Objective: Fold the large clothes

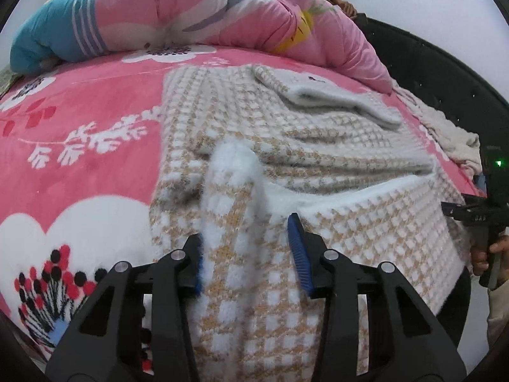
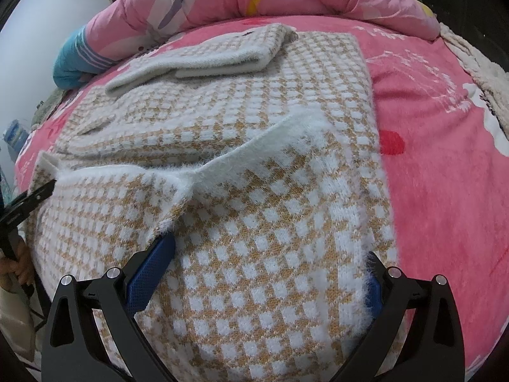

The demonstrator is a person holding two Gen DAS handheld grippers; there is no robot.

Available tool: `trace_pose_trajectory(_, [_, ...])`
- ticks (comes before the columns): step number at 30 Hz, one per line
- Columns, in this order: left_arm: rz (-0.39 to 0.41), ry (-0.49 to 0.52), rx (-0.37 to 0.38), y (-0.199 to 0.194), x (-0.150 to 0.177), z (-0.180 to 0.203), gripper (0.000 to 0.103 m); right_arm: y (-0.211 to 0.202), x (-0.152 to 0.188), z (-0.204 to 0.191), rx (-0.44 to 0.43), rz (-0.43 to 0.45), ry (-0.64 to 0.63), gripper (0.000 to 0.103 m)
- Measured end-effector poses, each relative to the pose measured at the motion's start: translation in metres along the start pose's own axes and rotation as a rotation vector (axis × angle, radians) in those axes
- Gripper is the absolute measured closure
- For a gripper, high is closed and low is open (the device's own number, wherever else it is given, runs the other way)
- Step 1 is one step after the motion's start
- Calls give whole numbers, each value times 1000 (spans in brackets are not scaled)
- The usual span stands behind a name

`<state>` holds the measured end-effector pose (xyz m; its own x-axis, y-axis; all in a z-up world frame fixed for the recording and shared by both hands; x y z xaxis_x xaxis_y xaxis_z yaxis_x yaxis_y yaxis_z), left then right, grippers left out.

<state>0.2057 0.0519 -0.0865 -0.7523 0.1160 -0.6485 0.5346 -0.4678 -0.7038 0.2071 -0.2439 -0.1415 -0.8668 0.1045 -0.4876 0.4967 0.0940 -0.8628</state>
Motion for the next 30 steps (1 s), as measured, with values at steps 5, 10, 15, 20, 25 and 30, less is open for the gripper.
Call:
trace_pose_trajectory(5, [-1, -2, -3, 0, 0, -2, 64, -10, 2, 1, -12, 19, -4, 7])
trace_pose_trajectory(10, [4, -6, 1, 0, 0, -4, 64, -17, 1, 8, -21, 38, 6, 20])
trace_pose_trajectory(15, [10, -14, 5, 1, 2, -6, 64, -20, -2, 23, 2, 53, 58, 45])
trace_pose_trajectory(20, [10, 0, -26, 0, 1, -6, 71, -29, 2, 32, 2, 79, 96, 71])
trace_pose_trajectory(25, [41, 36, -78, -16, 2, 4, 85, -58, 11, 32, 6, 165, 93, 93])
trace_pose_trajectory(30, [140, 120, -114, -56, 5, 28, 88, -97, 25, 15, 35, 269, 58, 94])
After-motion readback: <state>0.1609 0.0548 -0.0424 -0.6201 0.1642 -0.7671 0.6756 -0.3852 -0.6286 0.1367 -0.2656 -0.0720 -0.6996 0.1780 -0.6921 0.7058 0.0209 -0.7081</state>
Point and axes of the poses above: each gripper's, at about its wrist camera, not at the fingertips, and y roughly the way its jaws point, z to its right, x to its underside, the point moved 3 cm from there along y, roughly the way its jaws point, and after that the axes turned 4 degrees about x, right-handed, at the moved point
